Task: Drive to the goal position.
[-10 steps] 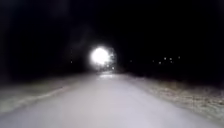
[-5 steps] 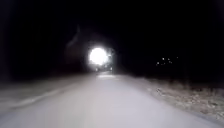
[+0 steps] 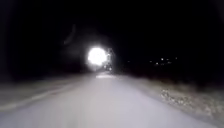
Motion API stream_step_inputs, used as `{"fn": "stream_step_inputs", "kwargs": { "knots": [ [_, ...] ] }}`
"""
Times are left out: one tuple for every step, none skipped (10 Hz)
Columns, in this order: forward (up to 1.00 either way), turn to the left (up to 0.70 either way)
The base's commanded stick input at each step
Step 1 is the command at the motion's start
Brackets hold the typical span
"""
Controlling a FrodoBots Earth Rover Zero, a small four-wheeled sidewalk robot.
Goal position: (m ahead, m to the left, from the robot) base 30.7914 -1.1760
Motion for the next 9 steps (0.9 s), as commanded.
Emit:
{"fn": "stream_step_inputs", "kwargs": {
  "knots": [
    [1.00, 0.00],
    [1.00, 0.00],
    [1.00, 0.00],
    [1.00, 0.00],
    [1.00, 0.00],
    [1.00, 0.00],
    [1.00, 0.00],
    [1.00, 0.12],
    [1.00, 0.33]
  ]
}}
